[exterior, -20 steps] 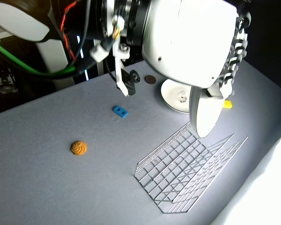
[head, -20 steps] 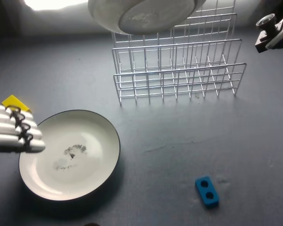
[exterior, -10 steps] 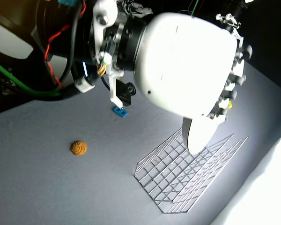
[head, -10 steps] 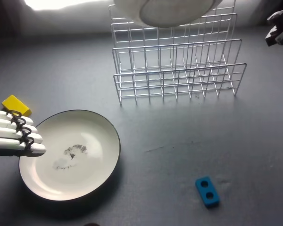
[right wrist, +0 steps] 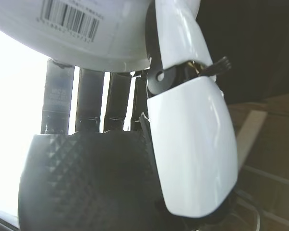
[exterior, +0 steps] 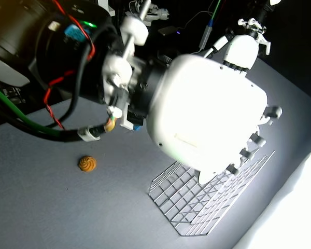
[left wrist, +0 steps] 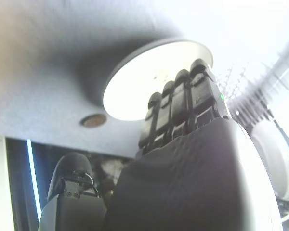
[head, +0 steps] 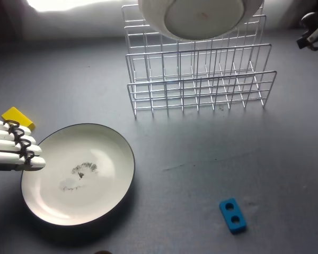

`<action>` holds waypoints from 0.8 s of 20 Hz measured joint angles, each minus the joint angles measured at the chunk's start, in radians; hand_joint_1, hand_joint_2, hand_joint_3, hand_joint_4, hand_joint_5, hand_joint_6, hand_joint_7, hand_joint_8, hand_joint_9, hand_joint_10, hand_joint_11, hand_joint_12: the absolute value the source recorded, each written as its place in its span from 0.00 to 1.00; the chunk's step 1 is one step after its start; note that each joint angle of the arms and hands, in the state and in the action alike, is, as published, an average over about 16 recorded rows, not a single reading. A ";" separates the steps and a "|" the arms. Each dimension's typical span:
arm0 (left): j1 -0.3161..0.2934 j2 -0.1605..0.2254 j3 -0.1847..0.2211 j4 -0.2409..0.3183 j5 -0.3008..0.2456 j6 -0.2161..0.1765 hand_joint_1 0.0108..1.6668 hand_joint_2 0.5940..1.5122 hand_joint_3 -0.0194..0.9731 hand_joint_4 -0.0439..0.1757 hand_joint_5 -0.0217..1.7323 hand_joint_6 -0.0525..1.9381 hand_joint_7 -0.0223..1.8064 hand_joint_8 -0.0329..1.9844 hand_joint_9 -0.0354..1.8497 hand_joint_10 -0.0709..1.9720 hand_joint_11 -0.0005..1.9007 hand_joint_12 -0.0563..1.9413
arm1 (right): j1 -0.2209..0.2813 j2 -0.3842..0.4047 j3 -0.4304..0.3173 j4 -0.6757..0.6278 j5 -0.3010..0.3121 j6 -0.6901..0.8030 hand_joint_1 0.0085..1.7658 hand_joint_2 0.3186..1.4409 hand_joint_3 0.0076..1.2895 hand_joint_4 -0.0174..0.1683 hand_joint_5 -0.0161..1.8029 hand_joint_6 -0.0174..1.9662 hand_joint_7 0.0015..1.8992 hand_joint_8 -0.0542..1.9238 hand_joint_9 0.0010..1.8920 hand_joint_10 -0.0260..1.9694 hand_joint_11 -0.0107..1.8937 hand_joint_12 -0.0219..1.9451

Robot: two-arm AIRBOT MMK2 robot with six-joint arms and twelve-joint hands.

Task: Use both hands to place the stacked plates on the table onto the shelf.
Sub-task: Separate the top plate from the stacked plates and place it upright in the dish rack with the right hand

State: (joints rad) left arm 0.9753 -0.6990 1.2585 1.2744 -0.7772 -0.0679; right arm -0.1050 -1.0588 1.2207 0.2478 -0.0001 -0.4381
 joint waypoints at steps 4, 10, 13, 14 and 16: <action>-0.003 -0.006 -0.001 0.002 0.033 0.010 0.01 0.59 0.04 0.22 0.03 0.03 0.02 0.02 0.03 0.04 0.01 0.03 | 0.002 -0.035 0.062 -0.002 -0.047 0.033 0.77 0.62 0.01 0.05 0.54 0.45 0.59 0.38 0.59 0.34 0.48 0.52; -0.008 -0.015 -0.003 0.004 0.059 0.008 0.01 0.59 0.04 0.22 0.02 0.03 0.02 0.02 0.03 0.04 0.01 0.03 | 0.006 -0.084 0.137 -0.004 -0.096 0.052 0.76 0.61 0.01 0.05 0.54 0.45 0.59 0.39 0.62 0.24 0.48 0.52; -0.011 -0.018 -0.004 0.006 0.066 0.003 0.01 0.59 0.04 0.22 0.02 0.03 0.02 0.02 0.03 0.04 0.01 0.03 | 0.006 -0.101 0.162 -0.004 -0.110 0.052 0.76 0.61 0.01 0.05 0.54 0.45 0.59 0.39 0.62 0.25 0.49 0.51; -0.011 -0.020 -0.005 0.007 0.068 0.001 0.01 0.59 0.04 0.22 0.02 0.03 0.02 0.02 0.03 0.04 0.01 0.03 | 0.006 -0.105 0.168 -0.004 -0.112 0.051 0.76 0.61 0.01 0.05 0.54 0.45 0.59 0.39 0.62 0.27 0.49 0.51; -0.012 -0.023 -0.006 0.009 0.070 -0.002 0.01 0.59 0.04 0.22 0.02 0.03 0.02 0.02 0.03 0.04 0.01 0.03 | 0.004 -0.111 0.176 -0.004 -0.111 0.049 0.76 0.61 0.01 0.05 0.54 0.45 0.59 0.40 0.61 0.30 0.49 0.51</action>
State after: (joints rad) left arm 0.9633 -0.7218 1.2530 1.2831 -0.7069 -0.0702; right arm -0.1007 -1.1696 1.3964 0.2440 -0.1110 -0.3887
